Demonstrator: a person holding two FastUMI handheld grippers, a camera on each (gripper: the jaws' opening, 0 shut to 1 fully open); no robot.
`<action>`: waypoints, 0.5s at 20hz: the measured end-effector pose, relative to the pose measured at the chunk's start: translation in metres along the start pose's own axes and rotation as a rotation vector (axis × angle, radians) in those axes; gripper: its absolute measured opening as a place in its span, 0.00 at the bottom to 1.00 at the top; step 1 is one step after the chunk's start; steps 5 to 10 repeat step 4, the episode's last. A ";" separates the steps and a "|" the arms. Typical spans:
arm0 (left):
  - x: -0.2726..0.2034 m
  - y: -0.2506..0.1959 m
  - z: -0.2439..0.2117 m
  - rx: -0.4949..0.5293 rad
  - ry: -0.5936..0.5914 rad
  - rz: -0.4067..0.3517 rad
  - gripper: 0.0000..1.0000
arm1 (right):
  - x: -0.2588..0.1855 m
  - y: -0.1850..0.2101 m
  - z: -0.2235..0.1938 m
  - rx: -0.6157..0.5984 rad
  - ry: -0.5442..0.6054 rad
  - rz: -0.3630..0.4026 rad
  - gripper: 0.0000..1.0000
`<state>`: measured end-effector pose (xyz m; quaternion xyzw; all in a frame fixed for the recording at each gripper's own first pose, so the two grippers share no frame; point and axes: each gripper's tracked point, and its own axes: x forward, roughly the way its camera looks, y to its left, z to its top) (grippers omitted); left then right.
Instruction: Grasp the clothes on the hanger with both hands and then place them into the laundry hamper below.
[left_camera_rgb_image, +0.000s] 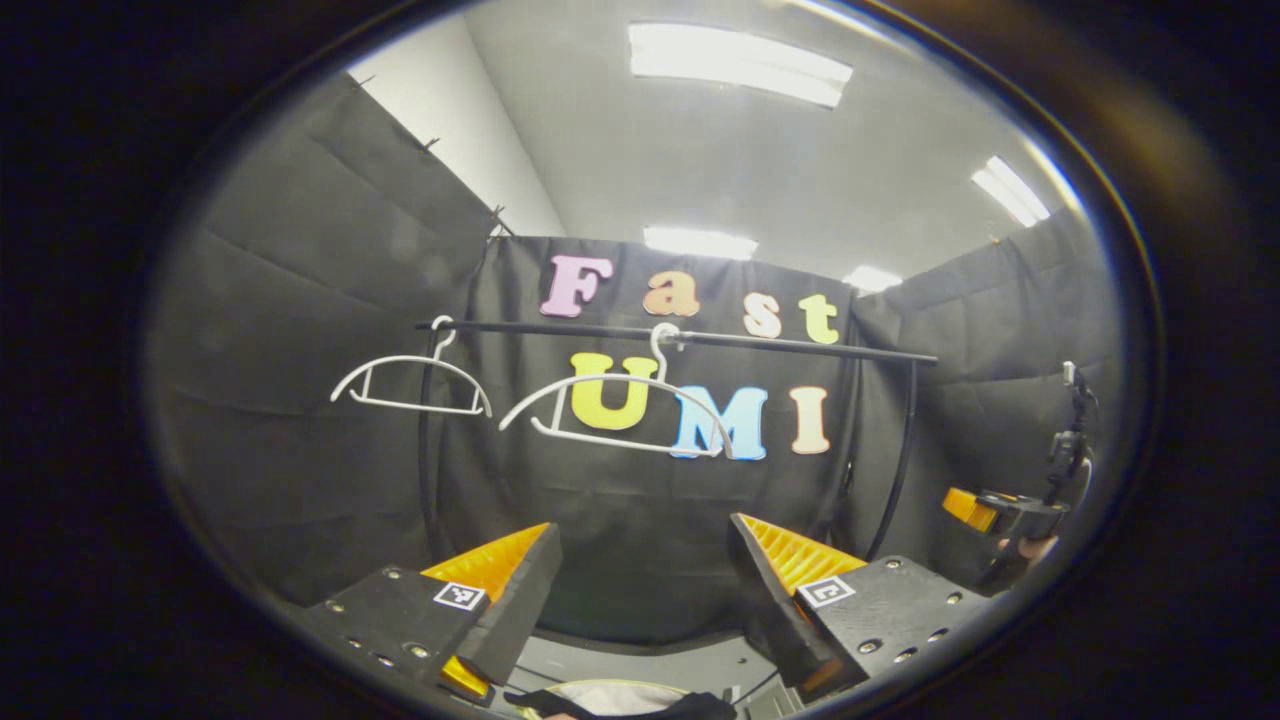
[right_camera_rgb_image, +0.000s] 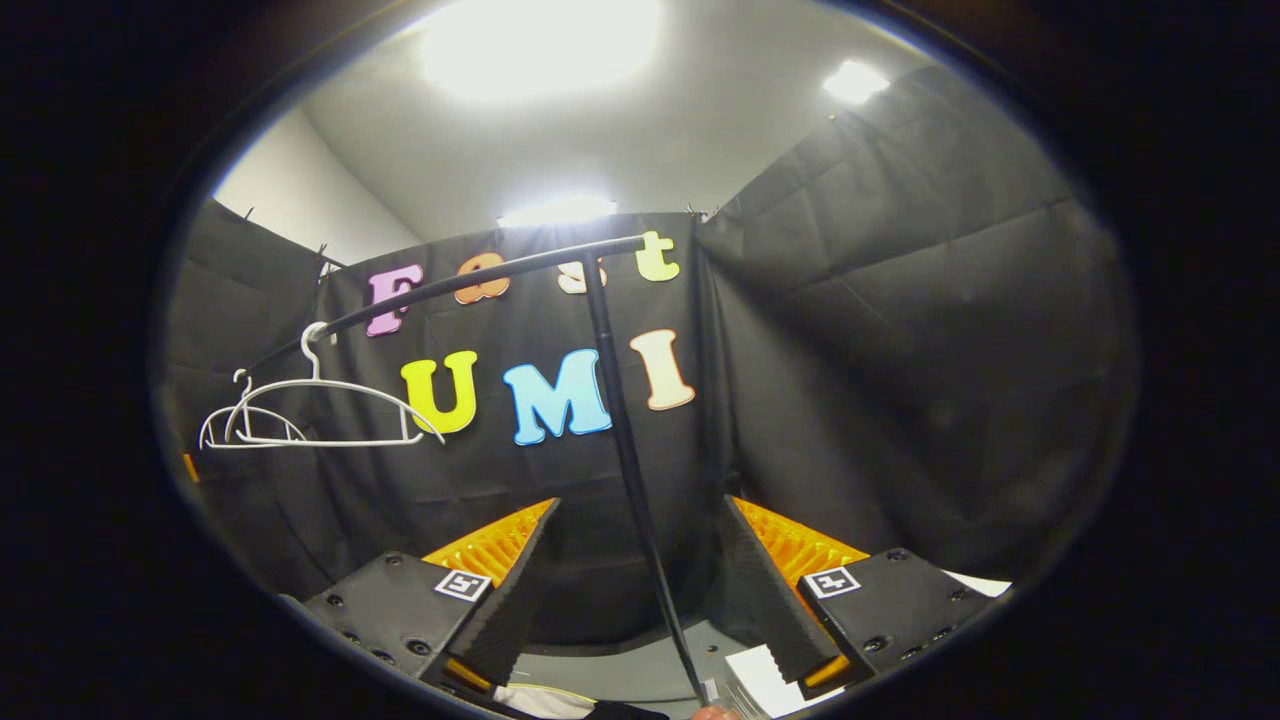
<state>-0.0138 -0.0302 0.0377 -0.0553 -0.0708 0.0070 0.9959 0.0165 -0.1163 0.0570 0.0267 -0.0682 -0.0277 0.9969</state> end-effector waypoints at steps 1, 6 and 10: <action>0.000 0.004 -0.001 0.003 0.001 0.005 0.98 | 0.002 0.009 -0.003 0.003 0.006 0.010 0.98; -0.005 0.017 -0.001 0.020 0.011 -0.003 0.98 | 0.005 0.029 -0.004 0.009 -0.004 0.020 0.98; -0.005 0.017 -0.001 0.020 0.011 -0.003 0.98 | 0.005 0.029 -0.004 0.009 -0.004 0.020 0.98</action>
